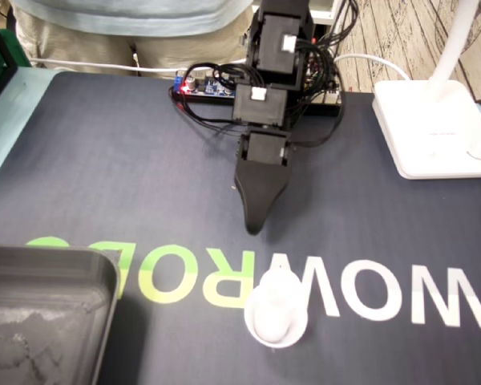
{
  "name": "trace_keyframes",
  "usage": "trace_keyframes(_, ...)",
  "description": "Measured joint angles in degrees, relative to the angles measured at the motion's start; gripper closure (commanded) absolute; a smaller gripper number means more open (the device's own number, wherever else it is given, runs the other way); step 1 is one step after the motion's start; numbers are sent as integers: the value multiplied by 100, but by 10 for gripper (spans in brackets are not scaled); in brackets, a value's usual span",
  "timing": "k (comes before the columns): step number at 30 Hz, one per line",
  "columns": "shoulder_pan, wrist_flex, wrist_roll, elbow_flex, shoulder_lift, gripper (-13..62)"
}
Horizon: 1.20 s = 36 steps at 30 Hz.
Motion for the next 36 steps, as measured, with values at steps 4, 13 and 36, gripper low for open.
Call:
trace_keyframes(4, -18, 0, -9, 18, 0, 174)
trace_keyframes(13, 0, 0, 0, 18, 0, 163)
trace_keyframes(36, -35, 62, -26, 26, 0, 151)
